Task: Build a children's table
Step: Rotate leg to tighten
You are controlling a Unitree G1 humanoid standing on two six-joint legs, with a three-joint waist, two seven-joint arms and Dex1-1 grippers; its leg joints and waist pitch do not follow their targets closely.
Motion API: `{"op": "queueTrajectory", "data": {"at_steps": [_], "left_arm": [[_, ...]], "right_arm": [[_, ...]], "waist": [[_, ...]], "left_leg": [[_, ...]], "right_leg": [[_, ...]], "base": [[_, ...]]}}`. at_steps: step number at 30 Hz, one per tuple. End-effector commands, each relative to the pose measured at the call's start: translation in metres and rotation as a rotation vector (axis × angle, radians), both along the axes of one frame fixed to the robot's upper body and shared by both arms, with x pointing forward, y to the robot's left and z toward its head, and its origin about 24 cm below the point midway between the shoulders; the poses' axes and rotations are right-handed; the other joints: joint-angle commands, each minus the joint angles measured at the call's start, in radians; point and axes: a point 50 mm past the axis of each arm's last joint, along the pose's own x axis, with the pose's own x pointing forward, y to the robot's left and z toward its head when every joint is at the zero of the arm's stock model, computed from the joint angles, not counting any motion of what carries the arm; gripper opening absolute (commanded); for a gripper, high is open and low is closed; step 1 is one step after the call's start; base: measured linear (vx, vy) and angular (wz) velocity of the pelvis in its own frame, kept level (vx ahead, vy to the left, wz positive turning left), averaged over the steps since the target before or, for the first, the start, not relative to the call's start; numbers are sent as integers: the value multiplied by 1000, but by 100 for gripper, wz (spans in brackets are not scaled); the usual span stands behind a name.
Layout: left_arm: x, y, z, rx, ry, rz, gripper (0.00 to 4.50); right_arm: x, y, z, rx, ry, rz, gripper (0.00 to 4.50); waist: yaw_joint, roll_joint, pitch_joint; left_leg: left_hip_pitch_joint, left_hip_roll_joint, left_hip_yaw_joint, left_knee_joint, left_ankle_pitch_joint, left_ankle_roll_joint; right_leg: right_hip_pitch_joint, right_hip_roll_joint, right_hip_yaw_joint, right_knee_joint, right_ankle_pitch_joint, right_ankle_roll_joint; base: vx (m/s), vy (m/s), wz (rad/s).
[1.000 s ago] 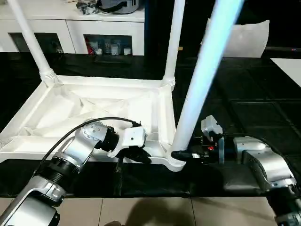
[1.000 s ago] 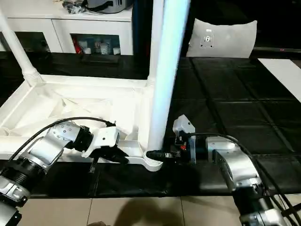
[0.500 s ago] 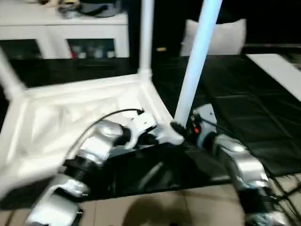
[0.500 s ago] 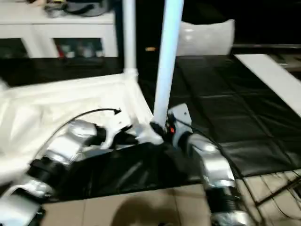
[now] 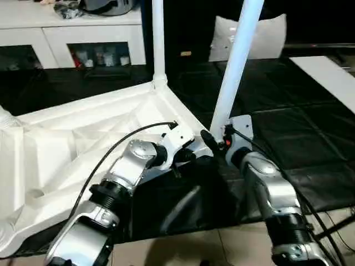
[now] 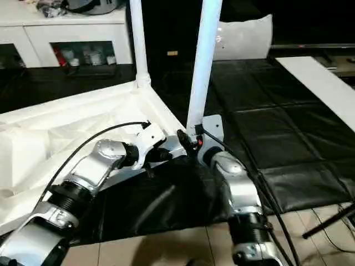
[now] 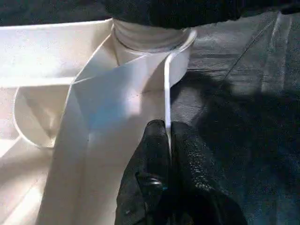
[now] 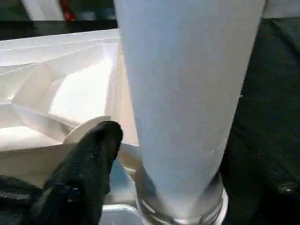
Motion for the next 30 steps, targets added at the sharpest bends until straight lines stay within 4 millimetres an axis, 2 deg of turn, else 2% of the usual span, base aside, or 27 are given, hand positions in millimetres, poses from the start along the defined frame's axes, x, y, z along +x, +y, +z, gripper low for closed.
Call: {"op": "queueTrajectory", "data": {"at_steps": [1,3,4,6,7,8,10,11,12,13,14,15,16,18,20,21,22,23,24,27,30], "left_arm": [[1,-2,19,-13,-96,-91,0],[-4,7,16,13,-98,-176,0],[-6,11,15,22,-92,-205,0],[-9,14,14,27,-88,-258,0],[-11,16,13,31,-84,-293,0],[-14,20,11,50,-72,-329,0],[-17,28,10,81,-47,-389,0],[-17,28,10,81,-47,-389,0],[-18,30,9,89,-46,-406,0],[-21,35,9,105,-36,-448,0],[-23,38,8,118,-26,-483,0],[-26,41,7,129,-16,-518,0],[-28,43,7,134,-10,-543,0],[-31,45,7,140,-1,-572,0],[-32,47,7,142,6,-588,0],[-33,48,6,143,12,-599,0],[-33,48,6,144,13,-602,0],[-35,49,6,147,21,-618,0],[-36,50,5,151,26,-630,0],[-39,51,5,149,34,-655,0],[-41,51,5,147,38,-672,0]], "right_arm": [[-9,5,1,22,-12,158,370],[-13,-11,4,-24,-30,243,389],[-15,-16,4,-48,-27,282,389],[-17,-22,5,-81,-28,341,423],[-19,-25,5,-102,-27,380,428],[-22,-29,6,-124,-26,437,428],[-26,-33,9,-151,-27,555,428],[-26,-33,9,-151,-27,555,428],[-28,-34,11,-155,-28,597,428],[-31,-35,13,-140,-16,668,428],[-33,-36,14,-120,-3,721,428],[-35,-37,15,-112,3,764,428],[-36,-37,16,-109,6,790,428],[-38,-37,16,-121,14,854,428],[-40,-37,15,-118,27,881,401],[-40,-37,15,-117,38,903,394],[-41,-37,15,-117,41,910,394],[-41,-37,14,-117,51,932,394],[-42,-37,14,-116,58,946,361],[-42,-37,13,-107,68,972,348],[-43,-36,14,-94,78,1002,308]], "waist": [[18,-8,-95],[28,-10,-92],[33,-9,-93],[41,-5,-90],[44,-6,-86],[49,-2,-85],[58,-2,-82],[62,-2,-80],[67,0,-79],[69,-3,-78],[71,-5,-78],[72,-6,-76],[73,-5,-76],[75,-6,-70],[75,-11,-69],[78,-10,-70],[80,-14,-71],[81,-13,-72],[82,-13,-73],[85,-13,-74],[88,-12,-75]], "left_leg": [[-2,47,-12,-58,-117,117],[-5,47,-8,-53,-82,151],[-5,47,-9,-53,-85,153],[-1,53,-8,-55,-101,147],[4,55,-4,-56,-129,125],[8,55,-5,-59,-166,103],[14,59,-2,-62,-201,80],[15,63,-2,-65,-211,68],[21,65,-2,-67,-220,60],[26,65,0,-68,-250,48],[27,64,-1,-68,-264,48],[23,67,-2,-71,-277,46],[23,67,-4,-72,-283,44],[27,67,-3,-75,-312,27],[29,65,-3,-75,-325,21],[29,64,-5,-74,-326,18],[29,65,-5,-73,-316,19],[29,65,-5,-74,-304,19],[28,66,-5,-74,-299,19],[28,67,-4,-75,-290,20],[29,67,-3,-75,-281,22]], "right_leg": [[74,-53,64,-43,-157,-213],[71,-49,66,-33,-92,-235],[73,-50,65,-32,-100,-236],[70,-48,64,-36,-139,-233],[66,-47,67,-43,-190,-224],[66,-45,64,-48,-249,-208],[62,-46,65,-56,-303,-189],[59,-44,67,-56,-317,-185],[55,-44,67,-57,-322,-186],[51,-42,67,-60,-336,-188],[53,-43,66,-61,-346,-187],[55,-44,68,-60,-357,-182],[56,-45,68,-59,-363,-181],[52,-46,69,-65,-413,-169],[52,-48,69,-69,-452,-157],[54,-51,69,-71,-478,-146],[54,-52,69,-72,-490,-139],[54,-51,70,-71,-484,-137],[54,-51,70,-70,-476,-138],[53,-49,71,-67,-452,-146],[53,-48,71,-64,-433,-154]], "base": [[0,0,0],[0,0,0],[0,0,0],[0,0,0],[0,0,0],[0,0,0],[0,0,0],[0,0,0],[0,0,0],[0,0,0],[0,0,0],[0,0,0],[0,0,0],[0,0,0],[0,0,0],[0,0,0],[0,0,0],[0,0,0],[0,0,0],[0,0,0],[0,0,0]]}}
